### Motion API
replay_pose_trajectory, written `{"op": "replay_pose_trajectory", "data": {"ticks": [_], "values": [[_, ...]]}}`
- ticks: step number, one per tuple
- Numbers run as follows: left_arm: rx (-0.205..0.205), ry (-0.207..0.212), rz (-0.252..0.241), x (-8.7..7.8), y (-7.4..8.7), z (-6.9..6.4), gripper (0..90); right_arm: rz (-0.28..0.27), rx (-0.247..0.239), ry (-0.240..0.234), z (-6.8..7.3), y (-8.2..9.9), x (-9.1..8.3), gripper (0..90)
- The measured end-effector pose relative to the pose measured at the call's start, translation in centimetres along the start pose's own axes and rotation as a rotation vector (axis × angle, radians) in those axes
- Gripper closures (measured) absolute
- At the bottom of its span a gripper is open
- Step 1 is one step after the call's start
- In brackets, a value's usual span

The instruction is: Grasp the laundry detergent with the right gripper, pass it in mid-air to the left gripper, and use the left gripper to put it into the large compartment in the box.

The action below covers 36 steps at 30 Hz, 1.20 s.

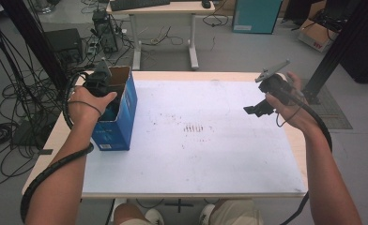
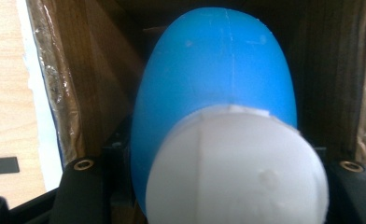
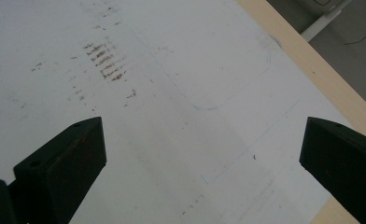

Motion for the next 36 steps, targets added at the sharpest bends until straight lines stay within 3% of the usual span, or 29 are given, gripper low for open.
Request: {"op": "replay_pose_trajectory", "data": {"ticks": [32, 36], "values": [[0.005, -0.008, 0.006, 0.02, 0.05, -0.06, 35.9, 0.000, -0.005, -0.002, 0.26, -0.23, 0.02, 0.2], [0.010, -0.008, 0.012, 0.08, 0.19, 0.00, 32.4, 0.002, -0.004, 0.000, 0.29, -0.25, -0.03, 0.2]]}}
Point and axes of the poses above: each handheld gripper's, and its own axes: x roughly forward along the jaws, y roughly out of its underside, z roughly to its left, the point moved 5 cm from there along x, roughly forward along the jaws, and after that the axes turned 7 degrees about z, right-handed, at the moved point
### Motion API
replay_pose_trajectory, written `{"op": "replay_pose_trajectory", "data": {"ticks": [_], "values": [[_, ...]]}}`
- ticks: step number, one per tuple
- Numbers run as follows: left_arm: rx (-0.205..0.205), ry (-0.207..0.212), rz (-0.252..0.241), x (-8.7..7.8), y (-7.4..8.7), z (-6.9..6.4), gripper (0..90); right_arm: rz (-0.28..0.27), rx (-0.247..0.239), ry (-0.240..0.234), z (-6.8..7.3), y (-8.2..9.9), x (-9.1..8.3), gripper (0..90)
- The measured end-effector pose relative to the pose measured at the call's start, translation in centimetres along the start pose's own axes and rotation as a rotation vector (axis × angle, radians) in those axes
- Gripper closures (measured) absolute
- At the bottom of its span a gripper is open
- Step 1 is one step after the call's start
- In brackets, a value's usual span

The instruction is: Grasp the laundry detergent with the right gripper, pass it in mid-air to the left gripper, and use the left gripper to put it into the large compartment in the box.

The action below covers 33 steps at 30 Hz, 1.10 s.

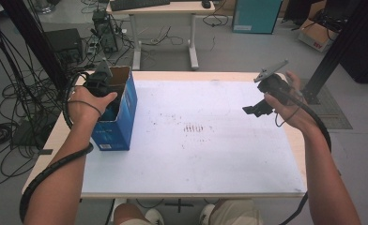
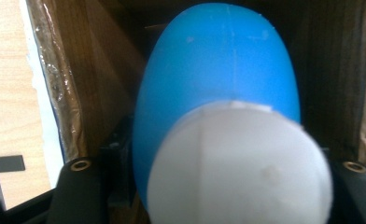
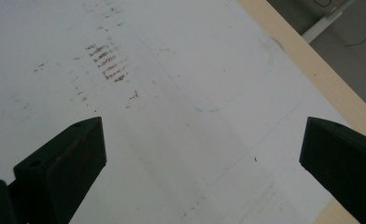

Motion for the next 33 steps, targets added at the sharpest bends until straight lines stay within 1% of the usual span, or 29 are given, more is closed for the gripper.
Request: {"op": "replay_pose_trajectory", "data": {"ticks": [4, 5, 10, 12, 13, 14, 15, 16, 18, 21, 22, 23, 26, 30, 33], "values": [[0.005, -0.001, -0.005, -0.3, 0.2, -0.1, 29.1, -0.004, -0.005, -0.003, 0.0, 0.0, -0.1, 0.2], [-0.002, 0.001, -0.008, -0.4, 0.2, -0.2, 29.0, -0.002, -0.005, -0.003, 0.0, 0.0, -0.1, 0.2], [0.016, -0.025, -0.018, -1.1, 0.3, -0.4, 28.6, -0.010, -0.004, -0.001, 0.1, -0.1, -0.2, 0.2], [0.018, -0.032, -0.020, -1.4, 0.3, -0.4, 28.4, -0.012, -0.004, -0.001, 0.1, -0.1, -0.3, 0.2], [0.020, -0.043, -0.021, -1.6, 0.3, -0.4, 27.1, -0.012, -0.002, -0.001, 0.1, -0.1, -0.4, 0.2], [0.020, -0.048, -0.025, -1.8, 0.3, -0.4, 26.2, -0.015, -0.011, -0.001, 0.1, -0.2, -0.4, 0.2], [0.017, -0.047, -0.030, -2.0, 0.3, -0.4, 25.0, -0.013, -0.001, -0.001, 0.2, -0.2, -0.4, 0.2], [0.019, -0.049, -0.029, -2.2, 0.4, -0.4, 25.4, -0.015, -0.008, -0.003, 0.2, -0.2, -0.4, 0.2], [0.021, -0.064, -0.033, -2.6, 0.4, -0.4, 26.2, -0.014, -0.004, -0.001, 0.1, -0.2, -0.4, 0.2], [0.022, -0.063, -0.037, -3.0, 0.5, -0.4, 25.8, -0.015, -0.012, -0.003, 0.1, -0.3, -0.3, 0.2], [0.022, -0.059, -0.041, -3.1, 0.6, -0.5, 25.6, -0.011, -0.003, -0.003, 0.2, -0.3, -0.4, 0.2], [0.025, -0.059, -0.041, -3.3, 0.7, -0.5, 25.4, -0.013, -0.011, -0.005, 0.1, -0.4, -0.4, 0.2], [0.036, -0.083, -0.033, -3.6, 0.9, -0.6, 25.5, -0.013, -0.016, -0.005, 0.2, -0.6, -0.3, 0.2], [0.045, -0.084, -0.044, -4.4, 1.4, -0.7, 25.4, -0.008, -0.023, -0.006, 0.4, -0.9, -0.4, 0.2], [0.063, -0.082, -0.072, -5.5, 2.0, -0.8, 24.1, -0.010, -0.026, -0.007, 0.6, -1.2, -0.3, 0.2]]}}
Point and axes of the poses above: each handheld gripper's, and its own axes: x roughly forward along the jaws, y roughly out of its underside, z roughly to its left, the point moved 5 cm from there along x, roughly forward along the jaws, and after that the axes turned 7 degrees about z, right-handed, at the moved point
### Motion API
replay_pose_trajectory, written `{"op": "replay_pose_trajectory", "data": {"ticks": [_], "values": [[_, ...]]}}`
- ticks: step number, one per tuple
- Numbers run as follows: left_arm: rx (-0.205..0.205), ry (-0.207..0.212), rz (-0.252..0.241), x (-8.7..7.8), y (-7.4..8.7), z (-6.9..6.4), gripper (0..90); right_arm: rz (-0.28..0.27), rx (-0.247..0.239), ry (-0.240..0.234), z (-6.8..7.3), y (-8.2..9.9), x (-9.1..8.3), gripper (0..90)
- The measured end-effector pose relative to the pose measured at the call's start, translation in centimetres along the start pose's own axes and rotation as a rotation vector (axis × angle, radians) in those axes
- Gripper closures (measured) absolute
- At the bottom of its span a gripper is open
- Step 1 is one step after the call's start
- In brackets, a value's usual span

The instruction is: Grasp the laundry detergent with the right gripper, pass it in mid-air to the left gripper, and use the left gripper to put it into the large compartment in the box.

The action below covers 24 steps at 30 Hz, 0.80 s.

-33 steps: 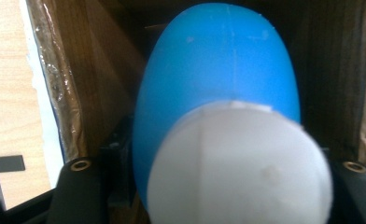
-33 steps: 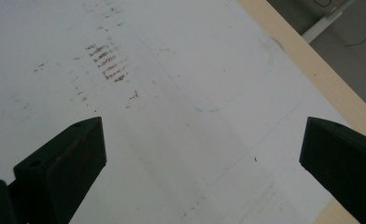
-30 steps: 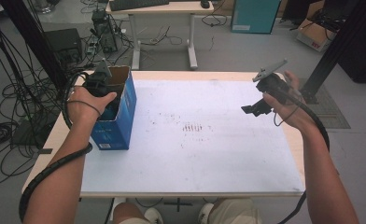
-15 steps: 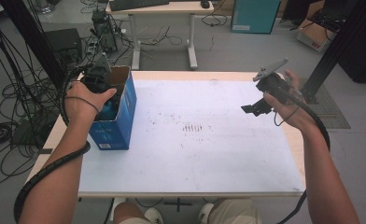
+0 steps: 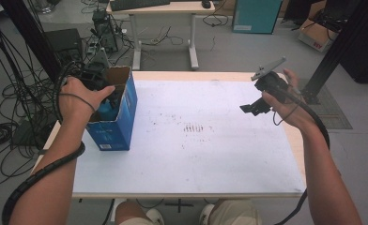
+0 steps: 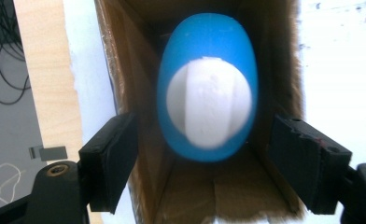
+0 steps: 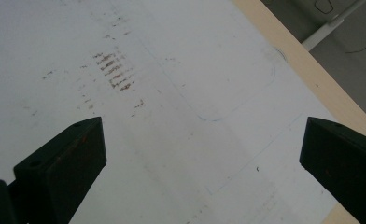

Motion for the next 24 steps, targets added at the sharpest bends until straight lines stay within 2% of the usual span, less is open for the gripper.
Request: {"op": "replay_pose_trajectory", "data": {"ticks": [5, 6, 11, 19, 24], "values": [[0.024, 0.009, -0.042, -2.0, 0.8, -0.1, 22.5, 0.022, -0.024, 0.000, 0.1, -0.3, 0.1, 0.2], [0.029, 0.014, -0.051, -2.4, 0.9, -0.2, 22.0, 0.032, -0.011, 0.002, 0.2, -0.4, 0.1, 0.2], [0.077, 0.032, -0.080, -3.6, 1.4, -1.6, 18.4, 0.052, -0.030, 0.000, 0.1, -1.0, 0.5, 0.2], [0.173, 0.059, -0.116, -4.0, 1.3, -5.7, 13.3, 0.103, -0.018, -0.002, -0.6, -1.1, 1.5, 0.2], [0.227, 0.084, -0.138, -3.9, 0.8, -8.5, 9.0, 0.106, -0.003, -0.009, -1.3, -1.1, 2.0, 0.2]]}}
Point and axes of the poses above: each handheld gripper's, and its own axes: x roughly forward along the jaws, y roughly out of its underside, z roughly to its left, the point moved 5 cm from there along x, roughly forward along the jaws, and after that the axes turned 7 degrees about z, right-handed, at the moved point
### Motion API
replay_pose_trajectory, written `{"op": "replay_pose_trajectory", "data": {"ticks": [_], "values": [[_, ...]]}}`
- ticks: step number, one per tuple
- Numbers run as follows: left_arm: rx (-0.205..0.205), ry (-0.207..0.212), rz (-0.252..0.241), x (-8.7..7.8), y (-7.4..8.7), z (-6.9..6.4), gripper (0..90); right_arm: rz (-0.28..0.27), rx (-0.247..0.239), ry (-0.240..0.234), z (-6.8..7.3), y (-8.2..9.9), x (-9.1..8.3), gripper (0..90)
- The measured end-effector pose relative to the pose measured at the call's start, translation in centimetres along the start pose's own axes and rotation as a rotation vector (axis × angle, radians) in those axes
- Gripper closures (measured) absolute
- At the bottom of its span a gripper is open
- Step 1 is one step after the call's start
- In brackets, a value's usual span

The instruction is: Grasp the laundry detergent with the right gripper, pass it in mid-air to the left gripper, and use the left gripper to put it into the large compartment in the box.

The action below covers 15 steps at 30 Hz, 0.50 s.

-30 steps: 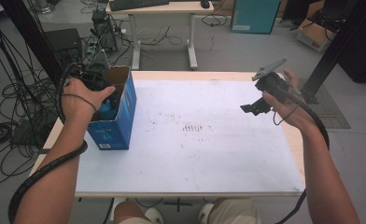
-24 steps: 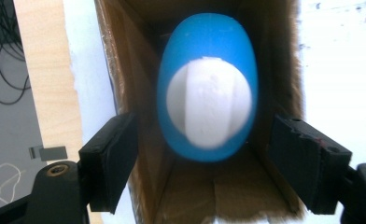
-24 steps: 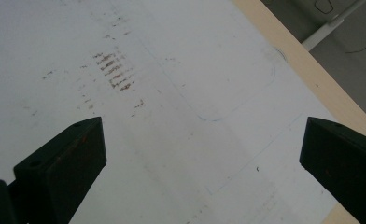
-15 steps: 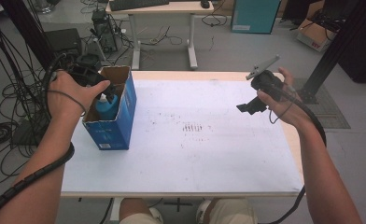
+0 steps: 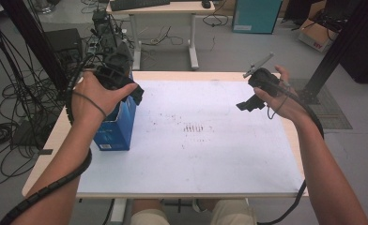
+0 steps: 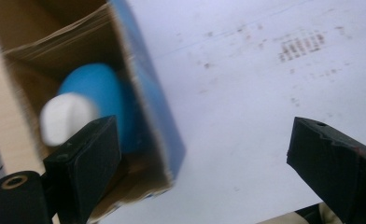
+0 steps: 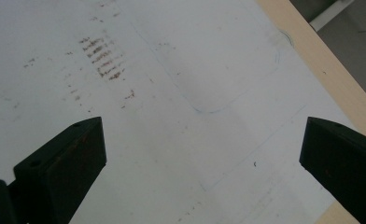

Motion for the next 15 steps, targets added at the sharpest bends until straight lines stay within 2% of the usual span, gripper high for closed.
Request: {"op": "replay_pose_trajectory", "data": {"ticks": [1, 10, 15], "values": [[0.008, 0.009, -0.008, 0.0, -0.2, -0.4, 8.6, 0.015, 0.000, -0.005, -0.1, 0.0, 0.0, 0.2], [0.066, 0.083, -0.040, 1.0, -1.6, -3.6, 6.4, 0.028, 0.000, 0.004, -1.4, -0.7, 0.0, 0.2], [0.102, 0.094, -0.036, 2.2, -2.1, -5.0, 6.5, 0.037, -0.002, -0.004, -2.0, -1.0, 0.1, 0.2]]}}
Point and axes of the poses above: each handheld gripper's, and its own axes: x roughly forward along the jaws, y roughly out of its underside, z roughly to its left, the point moved 5 cm from there along x, roughly forward along the jaws, and after that the axes turned 7 degrees about z, right-handed, at the moved point
